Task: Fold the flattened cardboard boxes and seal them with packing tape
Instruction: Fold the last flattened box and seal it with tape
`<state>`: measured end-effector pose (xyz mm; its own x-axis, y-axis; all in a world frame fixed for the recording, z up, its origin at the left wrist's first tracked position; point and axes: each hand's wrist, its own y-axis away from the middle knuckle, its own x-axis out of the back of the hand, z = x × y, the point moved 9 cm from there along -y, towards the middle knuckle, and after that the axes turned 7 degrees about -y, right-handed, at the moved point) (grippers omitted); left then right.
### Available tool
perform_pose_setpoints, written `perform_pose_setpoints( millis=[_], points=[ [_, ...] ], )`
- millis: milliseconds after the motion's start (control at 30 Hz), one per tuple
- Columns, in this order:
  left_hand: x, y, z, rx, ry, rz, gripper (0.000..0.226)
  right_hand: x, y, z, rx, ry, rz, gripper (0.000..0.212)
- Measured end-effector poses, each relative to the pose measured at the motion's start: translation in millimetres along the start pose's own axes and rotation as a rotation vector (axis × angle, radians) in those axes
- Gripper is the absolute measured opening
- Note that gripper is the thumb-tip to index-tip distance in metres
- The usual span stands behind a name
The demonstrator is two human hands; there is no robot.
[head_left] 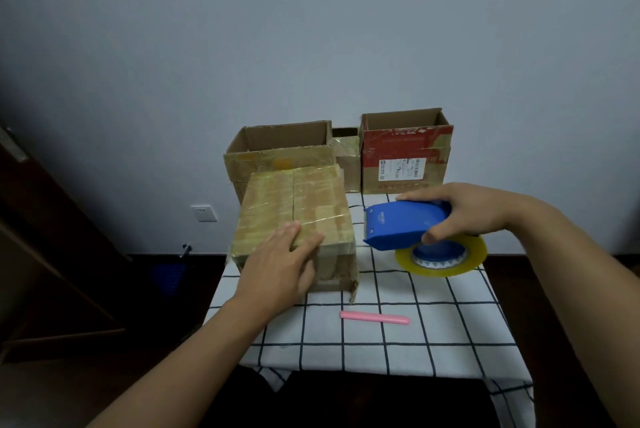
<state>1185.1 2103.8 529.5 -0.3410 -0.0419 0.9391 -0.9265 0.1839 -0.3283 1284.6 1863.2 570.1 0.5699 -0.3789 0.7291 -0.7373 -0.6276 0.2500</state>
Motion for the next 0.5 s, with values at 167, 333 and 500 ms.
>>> perform_pose_setpoints(
  millis=[167, 333, 500],
  points=[
    [8, -11, 34, -0.064, -0.058, -0.002, 0.064, -12, -4, 10, 0.012, -0.002, -0.012, 0.078],
    [-4, -26, 58, -0.109, -0.021, -0.008, 0.067, -15, -9, 23, 0.007, -0.010, -0.009, 0.081],
    [-12, -28, 42, -0.126, 0.059, 0.103, 0.049, -8, -6, 33, 0.047, -0.102, -0.020, 0.070]
  ],
)
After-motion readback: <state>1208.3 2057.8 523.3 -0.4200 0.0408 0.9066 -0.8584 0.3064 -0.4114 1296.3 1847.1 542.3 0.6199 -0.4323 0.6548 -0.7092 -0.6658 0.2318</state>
